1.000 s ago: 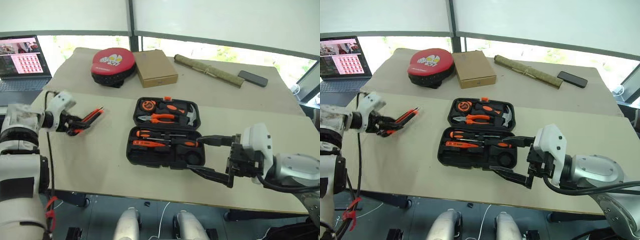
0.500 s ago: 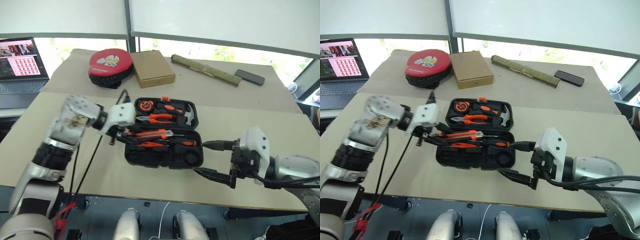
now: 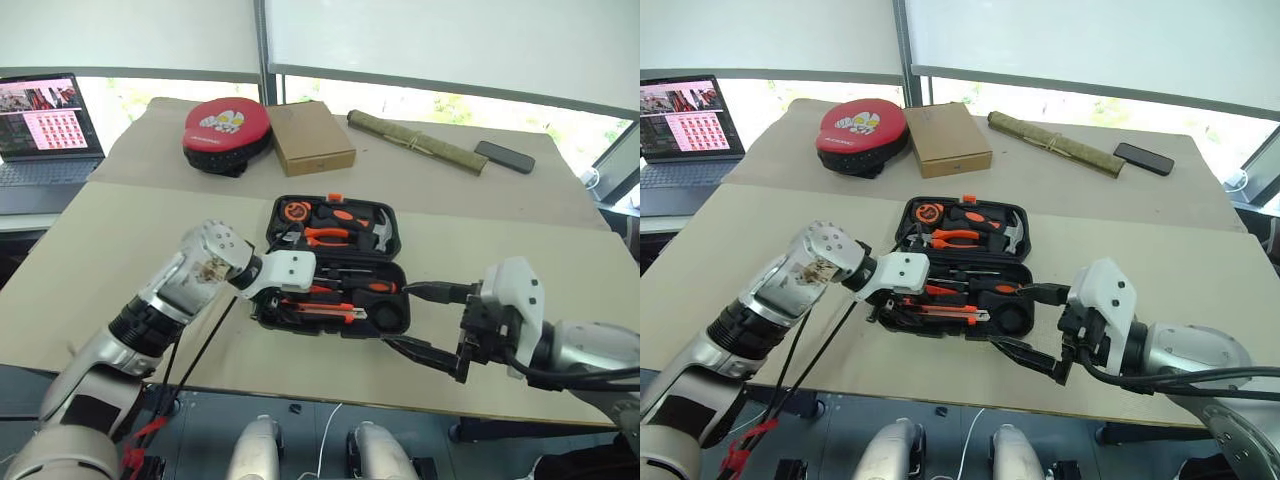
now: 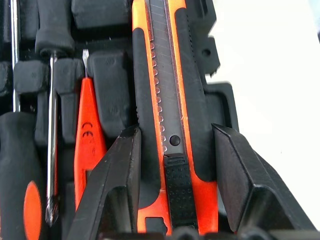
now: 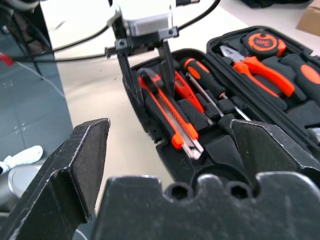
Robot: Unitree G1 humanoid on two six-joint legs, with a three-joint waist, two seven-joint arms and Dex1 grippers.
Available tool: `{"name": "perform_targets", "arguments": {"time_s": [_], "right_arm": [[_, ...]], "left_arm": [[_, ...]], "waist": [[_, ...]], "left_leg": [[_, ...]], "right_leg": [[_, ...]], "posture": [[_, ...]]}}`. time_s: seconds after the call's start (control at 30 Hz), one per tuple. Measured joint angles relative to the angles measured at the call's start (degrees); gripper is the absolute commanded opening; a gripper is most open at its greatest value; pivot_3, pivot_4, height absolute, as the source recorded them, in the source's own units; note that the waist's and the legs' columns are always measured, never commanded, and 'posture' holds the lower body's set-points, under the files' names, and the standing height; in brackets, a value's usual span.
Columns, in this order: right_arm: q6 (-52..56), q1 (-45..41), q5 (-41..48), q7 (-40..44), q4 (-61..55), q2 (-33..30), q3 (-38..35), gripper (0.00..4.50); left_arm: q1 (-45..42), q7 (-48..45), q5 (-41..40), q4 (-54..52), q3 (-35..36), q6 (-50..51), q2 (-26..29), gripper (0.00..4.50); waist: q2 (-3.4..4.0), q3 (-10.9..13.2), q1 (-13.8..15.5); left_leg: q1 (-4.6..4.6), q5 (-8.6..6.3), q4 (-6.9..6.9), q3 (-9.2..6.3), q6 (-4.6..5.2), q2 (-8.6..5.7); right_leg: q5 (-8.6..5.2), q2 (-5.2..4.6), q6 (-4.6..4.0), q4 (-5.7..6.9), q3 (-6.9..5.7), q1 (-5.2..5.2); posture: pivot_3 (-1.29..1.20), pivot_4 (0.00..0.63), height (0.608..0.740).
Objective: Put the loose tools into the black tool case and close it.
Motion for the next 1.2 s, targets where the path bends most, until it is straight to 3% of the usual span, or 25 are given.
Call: {"name": "perform_targets", "arguments": {"time_s": [0.13,0.2,0.37,0.53,0.63,0.93,0.97,1.2], "right_arm": [[0.06,-0.22,0.18,-1.09,0.0,0.0,0.08,4.5],[0.06,-0.37,0.18,-1.25,0.01,-0.01,0.24,4.5],[0.01,-0.22,-0.32,-0.81,0.19,-0.01,0.4,4.5],[-0.56,0.56,-1.73,0.02,0.26,0.01,0.85,4.5],[-1.2,1.34,-2.37,0.95,0.29,0.07,1.04,4.5],[-2.6,1.5,-4.5,3.22,1.7,0.37,2.1,4.5],[-2.74,1.45,-4.67,3.4,1.85,0.4,2.11,4.5],[-3.12,1.25,-5.25,3.86,1.96,0.71,2.5,4.5]], "left_arm": [[-0.08,-0.03,-0.01,0.59,-0.12,-0.41,-0.09,1.62],[-0.08,-0.38,-0.04,0.59,-0.13,-0.39,-0.03,2.62],[-0.34,-0.71,-0.54,0.11,1.04,2.24,0.85,4.37],[-1.02,-1.87,-4.11,-0.8,1.94,6.52,1.08,4.47],[-2.49,-1.65,-4.81,-0.65,3.5,6.18,2.68,3.66],[-3.21,-0.81,-6.65,-0.33,4.6,3.05,1.8,0.3],[-3.21,-0.84,-6.59,-0.15,3.98,2.16,1.65,0.08],[-2.35,-0.81,-2.08,2.15,-1.36,-3.33,1.6,0.08]], "waist": [[0.1,-0.06,0.0],[0.11,-0.07,-0.02],[0.12,-0.07,-0.22],[0.12,-0.06,-0.23],[0.12,-0.06,-0.2],[0.12,-0.06,-0.05],[0.12,-0.06,-0.06],[0.12,-0.06,-0.08]], "left_leg": [[0.04,0.0,0.0,-0.02,0.0,0.0],[0.04,0.0,0.0,-0.02,0.0,0.0],[0.03,0.0,-0.03,-0.03,0.0,0.0],[0.02,0.0,-0.02,-0.07,0.01,0.0],[0.02,0.0,-0.02,-0.09,0.01,0.0],[0.02,0.0,0.0,-0.08,0.01,-0.01],[0.02,0.0,0.0,-0.08,0.01,-0.01],[0.02,0.0,-0.01,-0.08,0.0,-0.01]], "right_leg": [[0.0,0.0,0.0,0.0,0.0,0.03],[0.0,0.0,0.0,0.0,0.0,0.03],[0.0,0.02,0.0,0.0,0.01,0.0],[-0.01,0.03,0.0,0.01,0.0,-0.01],[-0.01,0.03,0.0,0.01,0.0,0.0],[-0.01,0.02,0.0,0.0,0.0,0.02],[-0.01,0.02,0.0,0.0,0.0,0.01],[0.0,0.04,-0.01,0.01,0.0,0.0]], "posture": [[0.0,0.15,0.74],[0.0,0.15,0.74],[0.0,0.15,0.74],[0.0,0.15,0.74],[0.0,0.15,0.74],[0.0,0.15,0.74],[0.0,0.15,0.74],[0.0,0.15,0.74]]}}
